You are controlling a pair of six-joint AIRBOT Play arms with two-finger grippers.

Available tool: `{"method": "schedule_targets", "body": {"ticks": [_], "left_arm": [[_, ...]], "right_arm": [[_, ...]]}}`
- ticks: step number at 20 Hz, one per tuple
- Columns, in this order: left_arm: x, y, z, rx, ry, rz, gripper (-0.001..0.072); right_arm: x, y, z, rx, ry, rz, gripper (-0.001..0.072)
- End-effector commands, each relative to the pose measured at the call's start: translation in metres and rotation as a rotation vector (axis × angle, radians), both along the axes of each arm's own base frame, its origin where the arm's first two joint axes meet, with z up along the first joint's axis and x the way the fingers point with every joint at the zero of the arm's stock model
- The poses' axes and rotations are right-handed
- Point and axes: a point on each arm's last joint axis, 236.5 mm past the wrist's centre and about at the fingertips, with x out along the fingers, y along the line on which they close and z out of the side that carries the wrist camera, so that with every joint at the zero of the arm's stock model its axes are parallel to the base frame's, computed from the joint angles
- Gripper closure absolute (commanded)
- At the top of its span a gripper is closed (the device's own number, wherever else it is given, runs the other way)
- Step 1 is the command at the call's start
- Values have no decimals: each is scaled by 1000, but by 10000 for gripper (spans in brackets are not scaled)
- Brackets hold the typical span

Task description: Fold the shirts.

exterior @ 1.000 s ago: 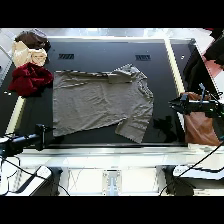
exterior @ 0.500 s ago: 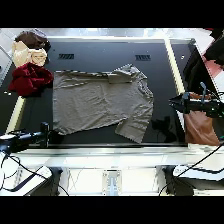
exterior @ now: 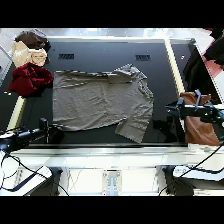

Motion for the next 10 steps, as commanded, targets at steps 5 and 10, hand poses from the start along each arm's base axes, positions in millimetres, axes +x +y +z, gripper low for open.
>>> {"method": "schedule_targets", "body": {"ticks": [5,10], "left_arm": [[5,1,4,27,-49,-28,697],[5,1,4,51,-70,-59,698]], "right_arm": [[10,48,-59,-125,53,51,323],[13,67,-65,-151,52,81,333]]}}
